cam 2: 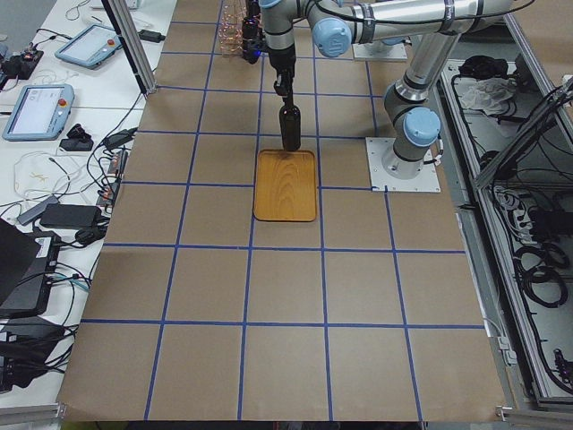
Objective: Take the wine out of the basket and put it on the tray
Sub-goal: 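Carry the bottle with the left gripper onto the wooden tray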
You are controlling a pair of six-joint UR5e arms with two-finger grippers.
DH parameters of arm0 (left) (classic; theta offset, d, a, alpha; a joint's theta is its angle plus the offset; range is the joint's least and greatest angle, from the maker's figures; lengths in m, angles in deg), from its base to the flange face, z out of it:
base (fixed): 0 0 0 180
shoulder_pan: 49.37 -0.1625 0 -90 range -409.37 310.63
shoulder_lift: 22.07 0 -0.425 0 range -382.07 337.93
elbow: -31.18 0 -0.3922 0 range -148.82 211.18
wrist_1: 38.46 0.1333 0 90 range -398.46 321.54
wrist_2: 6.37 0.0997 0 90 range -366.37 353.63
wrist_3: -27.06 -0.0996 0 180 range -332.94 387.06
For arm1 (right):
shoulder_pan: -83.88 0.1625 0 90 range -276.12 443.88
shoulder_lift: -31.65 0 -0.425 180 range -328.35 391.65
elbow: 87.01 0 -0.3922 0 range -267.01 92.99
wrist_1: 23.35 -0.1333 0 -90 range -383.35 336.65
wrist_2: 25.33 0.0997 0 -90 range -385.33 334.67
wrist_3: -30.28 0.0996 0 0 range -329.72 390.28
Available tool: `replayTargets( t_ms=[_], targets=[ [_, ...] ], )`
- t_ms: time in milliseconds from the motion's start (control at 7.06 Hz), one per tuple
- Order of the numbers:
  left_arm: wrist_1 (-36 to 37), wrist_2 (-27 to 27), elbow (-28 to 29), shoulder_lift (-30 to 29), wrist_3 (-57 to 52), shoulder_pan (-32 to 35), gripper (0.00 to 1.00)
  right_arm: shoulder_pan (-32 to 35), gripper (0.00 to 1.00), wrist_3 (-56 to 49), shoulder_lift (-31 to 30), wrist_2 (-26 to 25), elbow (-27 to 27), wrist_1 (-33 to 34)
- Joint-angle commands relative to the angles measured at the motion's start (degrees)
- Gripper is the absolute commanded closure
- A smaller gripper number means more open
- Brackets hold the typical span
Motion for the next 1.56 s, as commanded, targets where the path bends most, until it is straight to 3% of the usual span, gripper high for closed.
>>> replayTargets(
  t_ms=[0,283,1134,1276,1417],
  targets=[
    [5.9,-1.7,-4.6,0.3,-15.2,-14.3,1.00,0.0,0.00,0.0,0.0,-0.2,0.0,0.0],
    [10.0,-3.6,-6.6,-0.9,-16.3,-16.7,1.00,0.0,0.00,0.0,0.0,-0.2,0.0,0.0],
    [9.6,-4.1,-6.6,-1.2,-14.9,-16.1,0.98,0.1,0.00,0.1,-0.1,0.6,0.0,1.1],
    [9.3,-4.1,-6.6,-1.4,-14.8,-16.1,0.78,0.1,0.00,0.2,-0.2,-0.2,0.0,2.3],
    [9.2,-4.2,-6.6,-1.4,-14.8,-16.1,0.31,0.2,0.00,0.1,-0.8,0.6,0.0,2.6]
  ],
)
